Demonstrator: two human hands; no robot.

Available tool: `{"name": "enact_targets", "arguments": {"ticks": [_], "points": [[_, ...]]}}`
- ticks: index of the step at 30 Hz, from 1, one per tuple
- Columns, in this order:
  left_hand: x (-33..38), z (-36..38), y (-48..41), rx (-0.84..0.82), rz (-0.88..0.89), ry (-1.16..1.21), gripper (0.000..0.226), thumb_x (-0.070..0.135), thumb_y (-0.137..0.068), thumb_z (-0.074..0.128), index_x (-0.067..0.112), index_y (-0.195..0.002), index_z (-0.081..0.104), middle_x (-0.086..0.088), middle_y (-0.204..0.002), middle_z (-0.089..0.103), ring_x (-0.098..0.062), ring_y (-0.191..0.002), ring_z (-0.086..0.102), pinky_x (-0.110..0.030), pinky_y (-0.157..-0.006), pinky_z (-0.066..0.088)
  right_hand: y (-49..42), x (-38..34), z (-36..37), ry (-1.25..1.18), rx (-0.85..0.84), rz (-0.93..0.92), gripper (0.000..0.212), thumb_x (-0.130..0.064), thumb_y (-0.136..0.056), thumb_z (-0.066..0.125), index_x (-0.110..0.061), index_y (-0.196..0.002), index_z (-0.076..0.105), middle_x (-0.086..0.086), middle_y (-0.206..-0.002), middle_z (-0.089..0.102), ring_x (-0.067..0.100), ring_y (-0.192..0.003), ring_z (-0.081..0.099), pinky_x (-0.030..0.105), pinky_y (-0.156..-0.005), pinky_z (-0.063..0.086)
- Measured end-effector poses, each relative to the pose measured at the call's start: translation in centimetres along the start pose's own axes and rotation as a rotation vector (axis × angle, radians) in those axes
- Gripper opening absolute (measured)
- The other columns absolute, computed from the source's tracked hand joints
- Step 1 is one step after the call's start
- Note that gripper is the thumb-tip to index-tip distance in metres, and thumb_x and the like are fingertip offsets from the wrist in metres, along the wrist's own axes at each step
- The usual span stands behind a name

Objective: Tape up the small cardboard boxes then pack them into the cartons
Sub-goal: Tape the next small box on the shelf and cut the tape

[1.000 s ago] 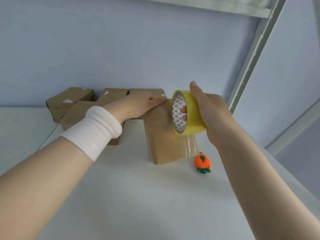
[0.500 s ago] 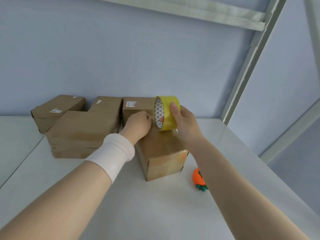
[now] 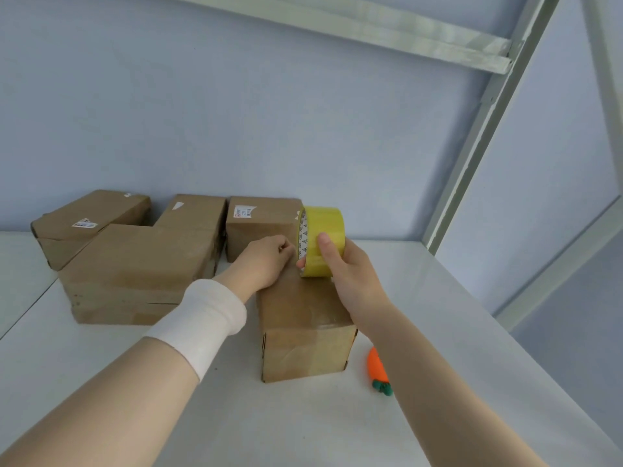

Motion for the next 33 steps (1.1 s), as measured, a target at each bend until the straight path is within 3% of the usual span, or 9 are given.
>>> {"name": "enact_targets", "arguments": {"ticks": [3,7,11,16,22,27,30,33], "points": [[0.1,0.0,0.2,0.021,-0.031,0.012,0.031,0.033,-0.100,0.037,0.013,-0.105,0.059,-0.010,-0.108,0.063,-0.025,-0.099,0.056,-0.031,-0.078,0.041,0.1,-0.7,0.1,0.051,0.023,-0.010,0.036,-0.044,-0.095,0.044,-0.016,-0.089,0.065,-0.014,-0.068,0.071,-0.002,-0.072,0.063,0.010,-0.069,0.045],[0.4,-0.1,0.5,0.052,-0.059,0.072,0.031,0.028,-0.099,0.042,0.006,-0.104,0.063,-0.013,-0.109,0.064,-0.029,-0.103,0.056,-0.032,-0.083,0.042,1.6,-1.5,-0.3,-0.032,0.140,0.013,0.033,-0.045,-0.094,0.046,-0.017,-0.089,0.063,-0.007,-0.061,0.070,0.009,-0.069,0.068,0.024,-0.069,0.052],[0.6,-0.1,0.6,0.075,-0.066,0.085,0.032,0.026,-0.099,0.042,0.004,-0.105,0.064,-0.014,-0.107,0.065,-0.029,-0.102,0.057,-0.034,-0.085,0.043,4.6,-2.0,-1.6,-0.085,0.154,-0.049,0.034,-0.045,-0.095,0.045,-0.020,-0.080,0.063,-0.013,-0.061,0.070,-0.003,-0.055,0.063,0.009,-0.046,0.045],[0.8,-0.1,1.0,0.078,-0.070,0.068,0.029,0.026,-0.099,0.041,0.007,-0.096,0.062,-0.015,-0.108,0.064,-0.030,-0.105,0.056,-0.034,-0.088,0.042,6.4,-1.4,-1.1,-0.048,0.106,-0.050,0.026,-0.036,-0.094,0.050,-0.013,-0.095,0.062,-0.012,-0.072,0.072,0.003,-0.073,0.066,0.014,-0.063,0.048],[0.9,-0.4,0.9,0.069,-0.131,0.092,0.023,0.027,-0.098,0.043,0.014,-0.084,0.054,-0.006,-0.089,0.055,-0.022,-0.086,0.050,-0.029,-0.082,0.041,9.4,-3.0,-1.6,-0.045,0.283,-0.066,0.032,-0.041,-0.092,0.053,-0.018,-0.070,0.059,-0.015,-0.049,0.061,-0.004,-0.044,0.055,0.007,-0.042,0.037],[1.0,-0.3,1.2,0.084,-0.133,0.112,0.024,0.028,-0.099,0.042,0.012,-0.089,0.058,-0.007,-0.093,0.058,-0.022,-0.086,0.052,-0.031,-0.080,0.042,12.8,-0.7,-2.1,0.090,0.257,0.105,0.039,-0.037,-0.092,0.053,-0.011,-0.063,0.055,-0.011,-0.042,0.053,-0.001,-0.034,0.045,0.011,-0.037,0.032],[1.0,-0.2,1.3,0.092,-0.135,0.099,0.027,0.030,-0.099,0.041,0.012,-0.094,0.061,-0.011,-0.101,0.063,-0.027,-0.092,0.057,-0.033,-0.081,0.043,14.4,1.9,-1.1,0.014,0.234,0.248,0.041,-0.032,-0.090,0.055,0.006,-0.076,0.056,-0.002,-0.060,0.054,0.003,-0.038,0.052,0.011,-0.039,0.037],[1.3,-0.6,2.0,0.181,-0.114,0.072,0.027,0.029,-0.098,0.045,0.011,-0.104,0.064,-0.008,-0.111,0.064,-0.025,-0.102,0.058,-0.031,-0.083,0.044,14.1,2.1,-0.8,0.035,0.239,0.275,0.041,-0.034,-0.090,0.056,0.005,-0.077,0.056,0.003,-0.061,0.056,0.002,-0.038,0.054,0.010,-0.037,0.036]]}}
Point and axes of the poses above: each hand's wrist, its own y-axis away from the middle knuckle, its own z-axis out of the palm, x = y × z, the point moved 4 cm from there along -y, towards the middle knuckle
